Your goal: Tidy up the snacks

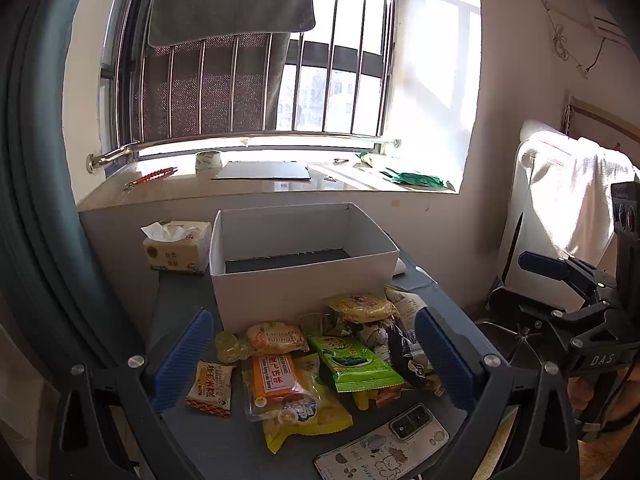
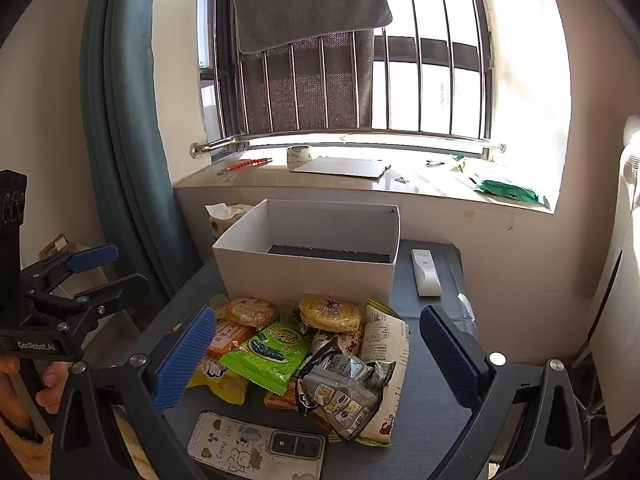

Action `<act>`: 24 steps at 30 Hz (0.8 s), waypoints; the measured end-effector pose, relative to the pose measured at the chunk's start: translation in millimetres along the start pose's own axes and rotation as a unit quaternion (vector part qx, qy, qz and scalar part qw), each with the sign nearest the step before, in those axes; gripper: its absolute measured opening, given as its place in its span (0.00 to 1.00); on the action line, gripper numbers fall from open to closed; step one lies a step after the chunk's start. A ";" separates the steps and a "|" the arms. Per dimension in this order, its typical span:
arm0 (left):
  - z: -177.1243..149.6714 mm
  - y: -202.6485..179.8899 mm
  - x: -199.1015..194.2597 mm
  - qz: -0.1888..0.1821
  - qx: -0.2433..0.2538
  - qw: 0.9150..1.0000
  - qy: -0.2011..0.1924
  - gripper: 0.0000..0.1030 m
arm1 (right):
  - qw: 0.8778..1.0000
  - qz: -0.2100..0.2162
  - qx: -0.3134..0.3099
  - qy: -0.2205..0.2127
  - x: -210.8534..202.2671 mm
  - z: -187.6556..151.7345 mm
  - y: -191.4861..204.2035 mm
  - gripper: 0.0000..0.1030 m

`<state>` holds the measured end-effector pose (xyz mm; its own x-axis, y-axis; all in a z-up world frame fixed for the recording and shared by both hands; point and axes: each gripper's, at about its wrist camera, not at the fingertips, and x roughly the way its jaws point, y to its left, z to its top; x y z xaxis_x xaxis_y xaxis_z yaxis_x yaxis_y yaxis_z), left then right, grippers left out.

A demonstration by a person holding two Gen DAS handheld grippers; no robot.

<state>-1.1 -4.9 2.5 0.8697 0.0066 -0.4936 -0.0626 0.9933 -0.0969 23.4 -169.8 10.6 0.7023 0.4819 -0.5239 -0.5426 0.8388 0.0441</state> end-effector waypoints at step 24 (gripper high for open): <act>-1.1 -0.8 1.9 0.000 0.003 1.000 0.005 1.00 | 1.000 0.000 -0.002 -0.001 -1.3 -1.0 1.1 1.00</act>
<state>0.1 -5.8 0.7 0.8643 0.0049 -0.5029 -0.0594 0.9939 -0.0925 21.5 -169.8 10.4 0.7028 0.4826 -0.5227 -0.5450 0.8375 0.0404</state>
